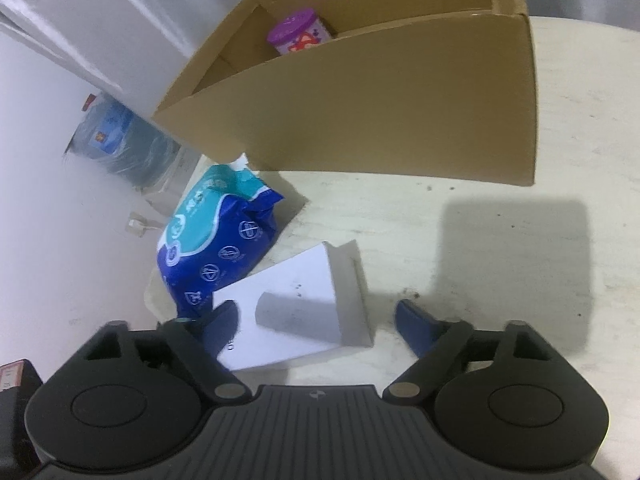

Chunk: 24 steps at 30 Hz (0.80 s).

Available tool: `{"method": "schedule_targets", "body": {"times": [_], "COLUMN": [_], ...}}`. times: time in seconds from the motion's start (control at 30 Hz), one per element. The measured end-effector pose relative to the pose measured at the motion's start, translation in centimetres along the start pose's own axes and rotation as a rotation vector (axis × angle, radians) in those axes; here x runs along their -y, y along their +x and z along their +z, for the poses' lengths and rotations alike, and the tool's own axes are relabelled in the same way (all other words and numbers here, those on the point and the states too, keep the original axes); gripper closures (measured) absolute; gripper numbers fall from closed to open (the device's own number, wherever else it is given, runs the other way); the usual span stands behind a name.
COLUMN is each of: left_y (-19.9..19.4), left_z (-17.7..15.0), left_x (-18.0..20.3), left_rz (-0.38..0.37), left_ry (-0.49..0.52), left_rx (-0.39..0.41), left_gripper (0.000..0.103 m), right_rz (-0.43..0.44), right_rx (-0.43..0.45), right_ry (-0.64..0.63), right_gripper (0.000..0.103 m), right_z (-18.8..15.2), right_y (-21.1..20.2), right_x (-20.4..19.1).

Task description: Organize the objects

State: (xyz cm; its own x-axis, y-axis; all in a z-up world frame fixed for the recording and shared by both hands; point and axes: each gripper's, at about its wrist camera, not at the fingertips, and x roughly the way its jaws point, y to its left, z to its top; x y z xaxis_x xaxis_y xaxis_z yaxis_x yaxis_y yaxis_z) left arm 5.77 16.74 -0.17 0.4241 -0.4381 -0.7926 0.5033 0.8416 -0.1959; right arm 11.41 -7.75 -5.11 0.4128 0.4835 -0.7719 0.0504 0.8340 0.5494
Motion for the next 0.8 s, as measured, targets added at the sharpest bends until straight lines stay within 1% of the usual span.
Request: {"method": "schedule_targets", "body": {"times": [0.1,0.2,0.23,0.33,0.47,0.63,0.73,0.8], "left_y": [-0.2,-0.4,-0.7,-1.0,-1.5,-2.2,-2.3,-2.3], "left_z": [0.1,0.4,0.3,0.3,-0.1,-1.0,-1.1,-1.0], "left_x": [-0.4,-0.5,-0.5,-0.3,0.3,1.2,1.2,1.0], "left_rz": [0.001,-0.013,-0.025,-0.026,-0.024,-0.056,-0.044,-0.032], "left_ry": [-0.017,-0.034,-0.041,-0.041,-0.047,-0.022,-0.004,-0.005], "left_rx": [0.006,0.003,0.002,-0.005,-0.026,-0.047,-0.04,-0.032], "left_gripper": [0.02,0.021,0.021,0.021,0.021,0.021,0.021,0.021], "right_rz": [0.004,0.014,0.02,-0.014,-0.008,-0.002,0.022,0.013], "right_rx": [0.005,0.0,-0.01,-0.013,-0.027,-0.028,-0.021,-0.011], "right_ry": [0.004,-0.01,-0.015,-0.061,-0.067,-0.047,-0.014,-0.025], "right_gripper": [0.033,0.037,0.036,0.036,0.036,0.036,0.036,0.036], "right_z": [0.1,0.0,-0.1,-0.4,-1.0,-1.3,-1.1,-1.1], "right_y": [0.1,0.4,0.5,0.5,0.0,-0.5,-0.6,-0.8], "right_x": [0.2,0.0,-0.1,-1.0,-1.0,-0.2,0.4,0.4]}}
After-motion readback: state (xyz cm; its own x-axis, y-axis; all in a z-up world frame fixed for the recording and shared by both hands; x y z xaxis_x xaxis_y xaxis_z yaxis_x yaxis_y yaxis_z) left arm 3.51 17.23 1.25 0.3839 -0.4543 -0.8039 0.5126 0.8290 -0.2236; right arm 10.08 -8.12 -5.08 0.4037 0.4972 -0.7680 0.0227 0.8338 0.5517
